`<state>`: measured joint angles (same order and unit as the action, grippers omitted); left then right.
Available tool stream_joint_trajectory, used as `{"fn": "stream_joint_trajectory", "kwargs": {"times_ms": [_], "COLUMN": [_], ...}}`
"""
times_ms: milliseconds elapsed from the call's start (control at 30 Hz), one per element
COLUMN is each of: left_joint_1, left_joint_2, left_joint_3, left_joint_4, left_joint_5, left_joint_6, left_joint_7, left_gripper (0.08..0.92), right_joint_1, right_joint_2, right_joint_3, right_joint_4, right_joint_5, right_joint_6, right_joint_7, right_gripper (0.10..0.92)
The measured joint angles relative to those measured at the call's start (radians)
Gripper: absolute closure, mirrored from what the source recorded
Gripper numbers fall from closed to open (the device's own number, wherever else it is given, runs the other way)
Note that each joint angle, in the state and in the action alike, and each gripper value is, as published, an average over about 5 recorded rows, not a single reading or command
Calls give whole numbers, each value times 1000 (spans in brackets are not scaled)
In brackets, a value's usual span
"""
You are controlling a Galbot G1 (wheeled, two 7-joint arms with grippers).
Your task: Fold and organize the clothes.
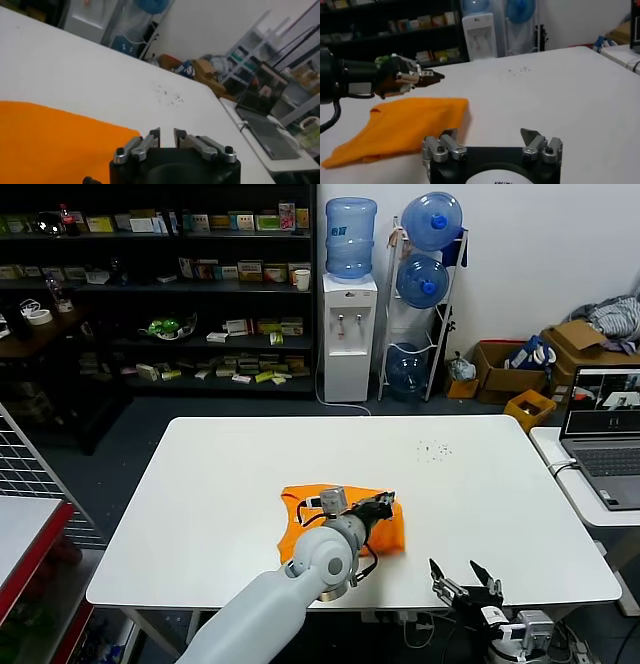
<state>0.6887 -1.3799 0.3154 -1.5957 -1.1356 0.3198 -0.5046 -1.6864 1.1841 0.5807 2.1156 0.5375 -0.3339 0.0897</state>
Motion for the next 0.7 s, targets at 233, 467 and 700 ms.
{"fn": "stream_joint_trajectory", "kwargs": {"times_ms": [233, 467, 700], "left_joint_1": [140, 410, 681], "left_joint_2": [104, 185, 178], "left_joint_3": [-125, -350, -557], "left_joint_4": [-121, -188, -242], "left_joint_5": [131, 363, 551], "left_joint_6": [-109, -322, -540], "left_joint_7": [135, 345, 522], "left_gripper": [484, 285, 179], "right_joint_1": [-11, -15, -22], "right_joint_2": [-6, 8, 49], "right_joint_3": [36, 78, 114], "right_joint_4": [-22, -74, -106], "right_joint_5": [-34, -112, -178], "right_joint_6": [93, 230, 351], "right_joint_7": [-88, -170, -236], "right_gripper": [203, 203, 203]}}
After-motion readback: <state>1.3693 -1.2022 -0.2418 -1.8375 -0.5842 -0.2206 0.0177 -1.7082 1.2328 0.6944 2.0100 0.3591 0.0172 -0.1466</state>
